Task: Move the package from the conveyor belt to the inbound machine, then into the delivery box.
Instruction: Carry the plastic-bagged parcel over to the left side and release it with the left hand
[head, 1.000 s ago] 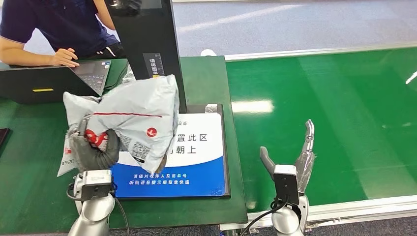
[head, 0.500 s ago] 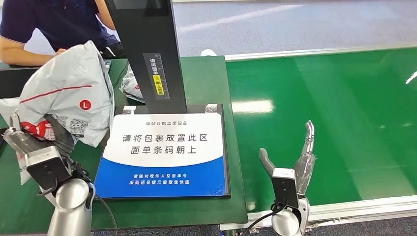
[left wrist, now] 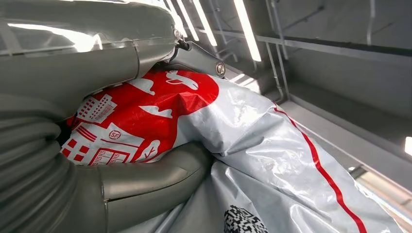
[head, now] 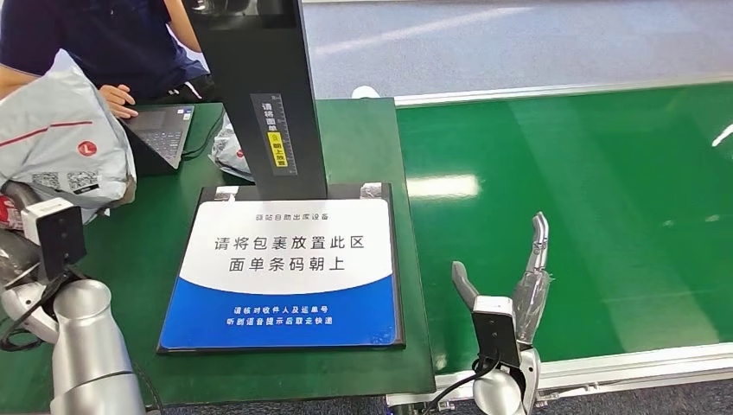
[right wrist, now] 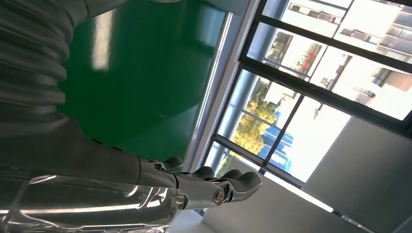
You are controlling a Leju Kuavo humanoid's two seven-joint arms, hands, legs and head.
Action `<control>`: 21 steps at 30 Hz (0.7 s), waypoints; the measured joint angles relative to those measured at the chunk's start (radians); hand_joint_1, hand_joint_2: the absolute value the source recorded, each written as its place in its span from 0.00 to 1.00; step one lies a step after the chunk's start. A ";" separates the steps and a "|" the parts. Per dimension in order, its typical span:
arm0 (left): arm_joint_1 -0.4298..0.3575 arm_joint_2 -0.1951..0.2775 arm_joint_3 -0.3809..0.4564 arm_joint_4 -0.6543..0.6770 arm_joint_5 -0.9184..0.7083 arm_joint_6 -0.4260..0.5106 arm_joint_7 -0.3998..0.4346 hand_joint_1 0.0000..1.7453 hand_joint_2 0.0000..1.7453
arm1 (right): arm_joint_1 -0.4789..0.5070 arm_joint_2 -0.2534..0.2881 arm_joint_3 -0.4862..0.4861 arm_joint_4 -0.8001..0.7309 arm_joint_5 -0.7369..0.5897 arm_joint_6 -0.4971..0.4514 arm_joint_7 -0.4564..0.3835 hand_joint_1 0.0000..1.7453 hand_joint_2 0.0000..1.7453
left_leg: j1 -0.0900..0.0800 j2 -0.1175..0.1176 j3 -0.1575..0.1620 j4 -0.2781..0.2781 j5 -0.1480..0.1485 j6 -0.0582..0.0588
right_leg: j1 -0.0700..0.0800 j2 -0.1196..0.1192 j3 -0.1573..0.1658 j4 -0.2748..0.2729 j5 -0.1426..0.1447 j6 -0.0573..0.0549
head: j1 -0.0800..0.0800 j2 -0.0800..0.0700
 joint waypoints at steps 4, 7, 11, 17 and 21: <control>-0.046 -0.005 0.083 0.054 -0.140 0.000 0.025 1.00 1.00 | 0.001 0.003 0.000 0.000 0.001 0.000 -0.001 0.00 1.00 | 0.000 0.000 0.000 0.000 0.000 0.000 | 0.000 0.000 0.000 0.000 0.000 0.000 | 0.000 0.000; -0.103 0.005 0.196 0.127 -0.265 0.001 0.047 1.00 1.00 | 0.001 0.006 -0.001 0.000 0.003 0.000 -0.002 0.00 1.00 | 0.000 0.000 0.000 0.000 0.000 0.000 | 0.000 0.000 0.000 0.000 0.001 -0.001 | 0.000 0.000; -0.158 0.033 0.329 0.212 -0.395 0.001 0.119 1.00 1.00 | 0.002 0.007 -0.001 0.000 0.010 0.000 -0.001 0.00 1.00 | 0.000 0.000 0.000 0.000 0.001 -0.002 | 0.002 0.000 -0.001 0.000 0.001 -0.002 | 0.000 0.000; -0.185 0.057 0.418 0.270 -0.442 0.001 0.152 1.00 1.00 | 0.003 0.008 -0.002 -0.006 0.015 0.000 0.000 0.00 1.00 | 0.000 0.000 -0.001 0.000 0.001 -0.002 | 0.002 0.000 -0.002 0.000 0.001 -0.002 | 0.000 0.000; -0.192 0.062 0.440 0.285 -0.443 0.002 0.152 1.00 1.00 | 0.004 0.008 -0.002 -0.008 0.015 0.000 0.000 0.00 1.00 | 0.000 0.000 -0.001 0.000 0.001 -0.002 | 0.001 0.000 -0.002 0.000 0.001 -0.002 | 0.000 0.000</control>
